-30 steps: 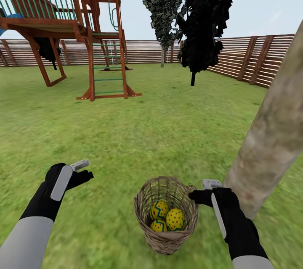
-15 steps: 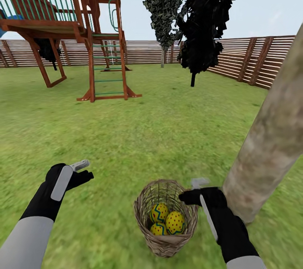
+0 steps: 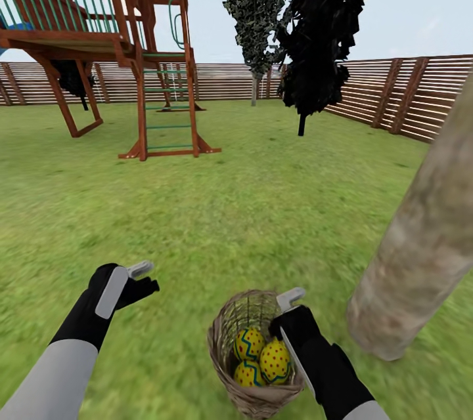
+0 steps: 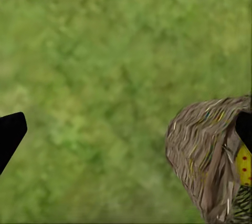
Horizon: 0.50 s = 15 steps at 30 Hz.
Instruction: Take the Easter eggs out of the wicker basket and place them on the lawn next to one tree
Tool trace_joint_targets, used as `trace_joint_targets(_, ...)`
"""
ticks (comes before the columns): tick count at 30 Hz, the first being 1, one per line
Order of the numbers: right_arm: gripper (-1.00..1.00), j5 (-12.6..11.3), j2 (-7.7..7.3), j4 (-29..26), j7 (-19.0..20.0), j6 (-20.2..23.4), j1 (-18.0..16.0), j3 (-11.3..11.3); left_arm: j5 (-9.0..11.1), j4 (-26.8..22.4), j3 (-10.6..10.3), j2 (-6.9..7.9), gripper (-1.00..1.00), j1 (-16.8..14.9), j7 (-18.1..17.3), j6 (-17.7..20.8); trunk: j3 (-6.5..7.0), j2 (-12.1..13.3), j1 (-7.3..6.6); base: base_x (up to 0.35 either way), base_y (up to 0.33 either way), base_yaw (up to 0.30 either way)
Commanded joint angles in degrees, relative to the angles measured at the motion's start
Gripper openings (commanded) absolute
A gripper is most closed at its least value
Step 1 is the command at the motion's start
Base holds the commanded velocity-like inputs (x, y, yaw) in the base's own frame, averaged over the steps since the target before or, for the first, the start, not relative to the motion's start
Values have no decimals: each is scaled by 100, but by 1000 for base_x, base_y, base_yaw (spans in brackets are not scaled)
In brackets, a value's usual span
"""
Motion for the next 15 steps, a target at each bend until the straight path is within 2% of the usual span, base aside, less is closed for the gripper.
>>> trace_joint_targets(1, 100, 18, -2, 23, -5, 29, -4, 10, 60, 2, 1, 0, 100, -3, 52, 14, -6, -2, 3, 300, 0, 0)
trace_joint_targets(5, 100, 18, 8, 70, 0, 24, -4, 22, 67, -1, 0, -1, 100, -3, 52, 13, -6, -2, 3, 96, 0, 0)
trace_joint_targets(15, 100, 18, 57, 77, 1, 32, -4, 40, 67, -19, 0, -1, 100, -3, 52, 13, -47, -2, 3, 6, 0, 16)
